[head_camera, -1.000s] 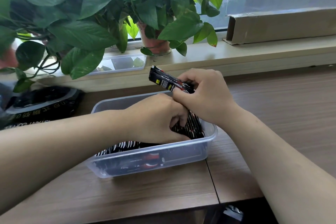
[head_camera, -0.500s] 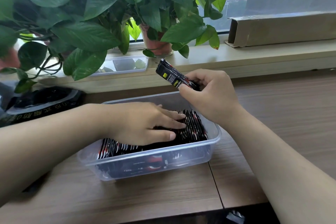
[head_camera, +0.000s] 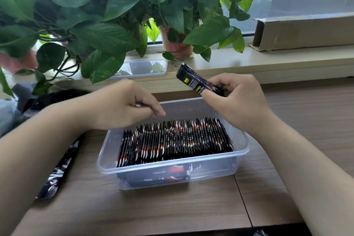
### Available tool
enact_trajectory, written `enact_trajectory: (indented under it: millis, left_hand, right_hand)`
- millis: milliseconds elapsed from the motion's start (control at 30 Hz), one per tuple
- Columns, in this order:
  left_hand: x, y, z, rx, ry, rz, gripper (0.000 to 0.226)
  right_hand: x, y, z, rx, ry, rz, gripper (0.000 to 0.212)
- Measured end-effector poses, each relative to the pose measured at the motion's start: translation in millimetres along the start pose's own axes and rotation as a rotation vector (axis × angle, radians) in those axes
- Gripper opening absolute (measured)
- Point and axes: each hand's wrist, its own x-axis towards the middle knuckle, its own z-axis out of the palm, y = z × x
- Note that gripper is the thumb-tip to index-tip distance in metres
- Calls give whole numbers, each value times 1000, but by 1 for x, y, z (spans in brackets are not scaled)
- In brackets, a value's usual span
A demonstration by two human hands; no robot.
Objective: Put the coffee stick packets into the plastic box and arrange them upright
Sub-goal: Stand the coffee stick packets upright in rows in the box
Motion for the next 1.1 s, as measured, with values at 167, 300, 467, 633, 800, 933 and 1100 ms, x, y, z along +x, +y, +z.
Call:
enact_trajectory:
  millis: [167, 300, 467, 633, 800, 933, 1100]
  left_hand:
    - [5, 9, 20, 39, -283, 22, 52]
    - [7, 12, 23, 77, -234, 22, 46]
    - [2, 1, 18, -98, 44, 6, 35]
    - [2, -10, 34, -508, 330, -86, 9]
    - [-5, -6, 25, -868, 309, -122, 46]
    - [-12, -4, 29, -930, 258, -72, 40]
    - [-19, -10, 28, -1013, 266, -43, 29]
  right_hand:
    - [1, -2, 2, 16, -23, -3, 8]
    - [0, 0, 3, -15, -45, -8, 8]
    - [2, -3, 2, -52, -90, -21, 5]
    - [2, -16, -1, -13, -177, -32, 6]
    - [-2, -38, 0, 56, -314, -69, 8]
    - [-9, -42, 17, 1, -362, -172, 13]
    - [-9, -40, 27, 19, -394, -141, 23]
